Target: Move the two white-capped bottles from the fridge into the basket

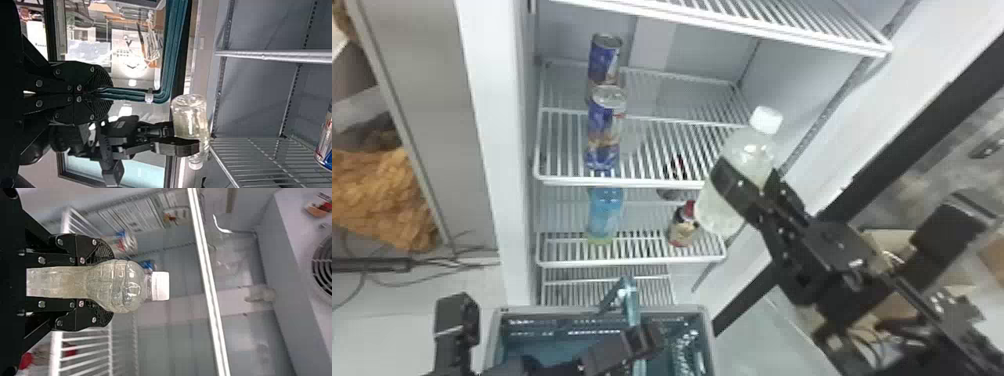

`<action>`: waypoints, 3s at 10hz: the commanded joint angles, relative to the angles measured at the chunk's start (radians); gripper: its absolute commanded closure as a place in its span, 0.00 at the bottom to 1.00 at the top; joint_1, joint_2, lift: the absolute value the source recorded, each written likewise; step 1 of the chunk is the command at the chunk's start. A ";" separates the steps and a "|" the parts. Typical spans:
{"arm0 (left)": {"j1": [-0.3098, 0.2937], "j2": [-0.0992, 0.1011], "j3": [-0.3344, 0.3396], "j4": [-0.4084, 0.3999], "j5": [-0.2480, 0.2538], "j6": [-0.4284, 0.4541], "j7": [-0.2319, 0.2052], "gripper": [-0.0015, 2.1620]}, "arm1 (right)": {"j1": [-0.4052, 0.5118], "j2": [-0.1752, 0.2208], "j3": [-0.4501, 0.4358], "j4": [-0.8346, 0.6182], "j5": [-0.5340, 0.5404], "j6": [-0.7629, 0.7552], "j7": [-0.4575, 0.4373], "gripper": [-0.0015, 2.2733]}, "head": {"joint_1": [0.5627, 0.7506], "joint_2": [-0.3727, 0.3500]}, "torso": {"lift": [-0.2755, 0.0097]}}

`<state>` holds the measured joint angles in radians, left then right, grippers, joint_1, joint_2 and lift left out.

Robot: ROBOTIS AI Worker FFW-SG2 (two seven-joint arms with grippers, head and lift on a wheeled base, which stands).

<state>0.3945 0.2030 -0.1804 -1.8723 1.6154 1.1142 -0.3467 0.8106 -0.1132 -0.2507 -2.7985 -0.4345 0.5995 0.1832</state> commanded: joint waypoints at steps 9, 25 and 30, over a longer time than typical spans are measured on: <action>-0.007 0.007 -0.009 0.003 -0.006 0.005 0.002 0.55 | 0.137 0.049 -0.090 -0.140 -0.034 0.620 0.104 0.44 | 0.70 0.03 | 0.97; -0.007 0.004 -0.005 0.006 -0.002 0.005 0.002 0.55 | 0.056 0.024 -0.052 -0.096 -0.048 0.768 0.122 0.23 | 0.70 0.03 | 0.97; -0.004 0.004 -0.003 0.006 0.000 0.005 0.002 0.55 | 0.061 0.029 -0.056 -0.119 -0.014 0.763 0.122 0.23 | 0.70 0.03 | 0.97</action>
<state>0.3902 0.2071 -0.1834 -1.8666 1.6153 1.1192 -0.3451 0.8708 -0.0851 -0.3061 -2.9163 -0.4512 1.3621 0.3053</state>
